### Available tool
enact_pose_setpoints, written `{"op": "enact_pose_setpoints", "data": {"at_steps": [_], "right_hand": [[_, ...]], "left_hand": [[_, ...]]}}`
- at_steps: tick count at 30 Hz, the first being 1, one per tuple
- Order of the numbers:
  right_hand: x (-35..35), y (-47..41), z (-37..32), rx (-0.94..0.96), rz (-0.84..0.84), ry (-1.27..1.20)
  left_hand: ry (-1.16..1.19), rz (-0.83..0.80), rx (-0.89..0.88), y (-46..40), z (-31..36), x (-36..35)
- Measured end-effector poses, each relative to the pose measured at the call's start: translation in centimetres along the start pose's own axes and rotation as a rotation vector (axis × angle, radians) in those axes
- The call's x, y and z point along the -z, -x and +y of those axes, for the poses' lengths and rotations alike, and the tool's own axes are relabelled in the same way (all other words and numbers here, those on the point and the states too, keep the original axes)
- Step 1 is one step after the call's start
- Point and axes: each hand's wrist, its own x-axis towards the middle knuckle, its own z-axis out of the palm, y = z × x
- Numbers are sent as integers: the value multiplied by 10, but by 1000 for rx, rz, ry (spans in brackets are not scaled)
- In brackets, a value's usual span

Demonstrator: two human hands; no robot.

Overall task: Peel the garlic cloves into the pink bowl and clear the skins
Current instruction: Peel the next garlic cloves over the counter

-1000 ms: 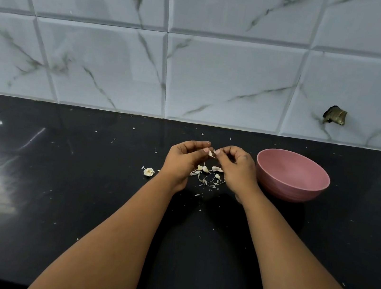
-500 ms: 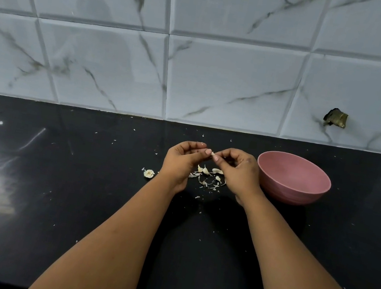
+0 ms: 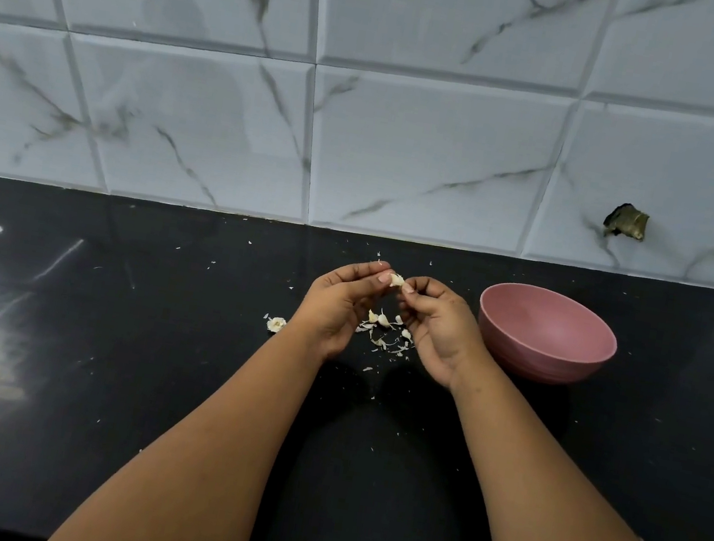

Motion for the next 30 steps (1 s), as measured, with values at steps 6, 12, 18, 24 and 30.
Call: {"op": "enact_pose_setpoints", "data": {"at_steps": [6, 12, 18, 24, 30], "right_hand": [[-2, 2, -2, -168, -20, -220], [5, -4, -3, -188, 90, -161], [14, -9, 7, 159, 268, 784], [18, -8, 8, 264, 185, 941], [12, -5, -2, 233, 272, 427]], "left_hand": [[79, -19, 64, 1, 2, -1], [96, -17, 79, 0, 3, -1], [22, 2, 87, -1, 2, 1], [-10, 25, 18, -1, -5, -1], [-103, 5, -22, -2, -7, 1]]}}
